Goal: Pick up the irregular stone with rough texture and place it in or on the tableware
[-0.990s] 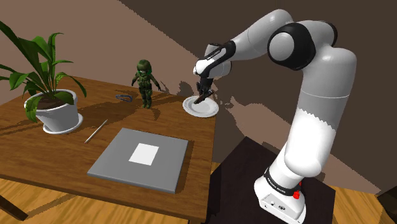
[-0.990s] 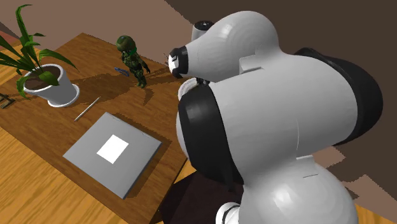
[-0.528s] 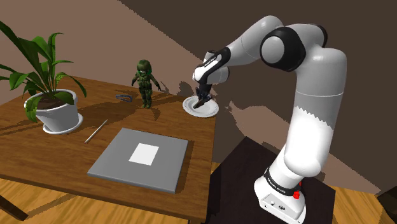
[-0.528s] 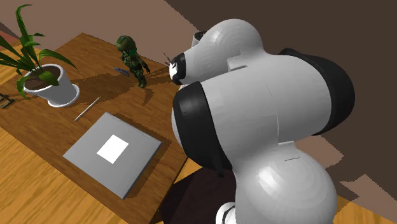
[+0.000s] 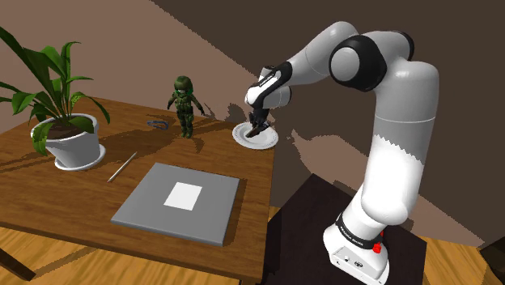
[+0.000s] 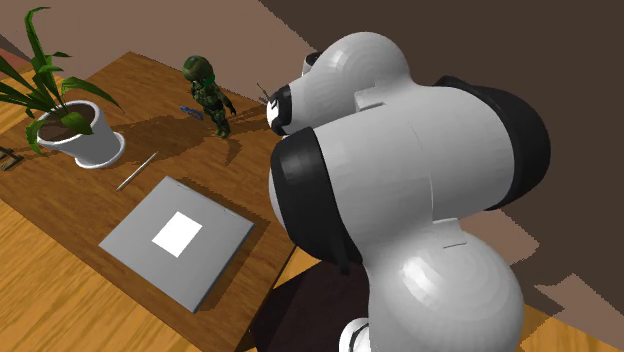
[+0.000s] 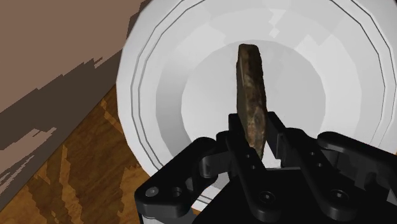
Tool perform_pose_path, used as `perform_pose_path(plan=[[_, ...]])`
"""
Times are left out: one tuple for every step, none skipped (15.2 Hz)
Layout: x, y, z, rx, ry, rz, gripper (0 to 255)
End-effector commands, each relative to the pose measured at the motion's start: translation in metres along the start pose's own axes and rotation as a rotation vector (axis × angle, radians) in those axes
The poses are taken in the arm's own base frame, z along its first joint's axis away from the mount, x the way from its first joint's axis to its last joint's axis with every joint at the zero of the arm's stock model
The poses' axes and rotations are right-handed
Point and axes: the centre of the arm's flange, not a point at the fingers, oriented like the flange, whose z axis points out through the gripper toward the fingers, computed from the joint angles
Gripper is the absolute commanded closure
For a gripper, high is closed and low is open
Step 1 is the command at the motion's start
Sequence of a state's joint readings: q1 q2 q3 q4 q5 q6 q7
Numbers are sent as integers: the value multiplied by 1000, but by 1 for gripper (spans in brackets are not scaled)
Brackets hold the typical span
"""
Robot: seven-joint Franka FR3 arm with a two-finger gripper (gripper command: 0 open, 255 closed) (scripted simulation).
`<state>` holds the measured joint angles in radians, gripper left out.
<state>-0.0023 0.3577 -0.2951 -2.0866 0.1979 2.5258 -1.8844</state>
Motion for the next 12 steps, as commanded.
perform_pose_path(plan=[[0,0,0,0,0,0,0],[0,0,0,0,0,0,0],[0,0,0,0,0,0,0],[0,0,0,0,0,0,0],[0,0,0,0,0,0,0],[0,0,0,0,0,0,0],[0,0,-13,0,0,0,0],[0,0,-26,0,0,0,0],[0,0,-40,0,0,0,0],[0,0,-50,0,0,0,0],[0,0,-50,0,0,0,0],[0,0,-50,0,0,0,0]])
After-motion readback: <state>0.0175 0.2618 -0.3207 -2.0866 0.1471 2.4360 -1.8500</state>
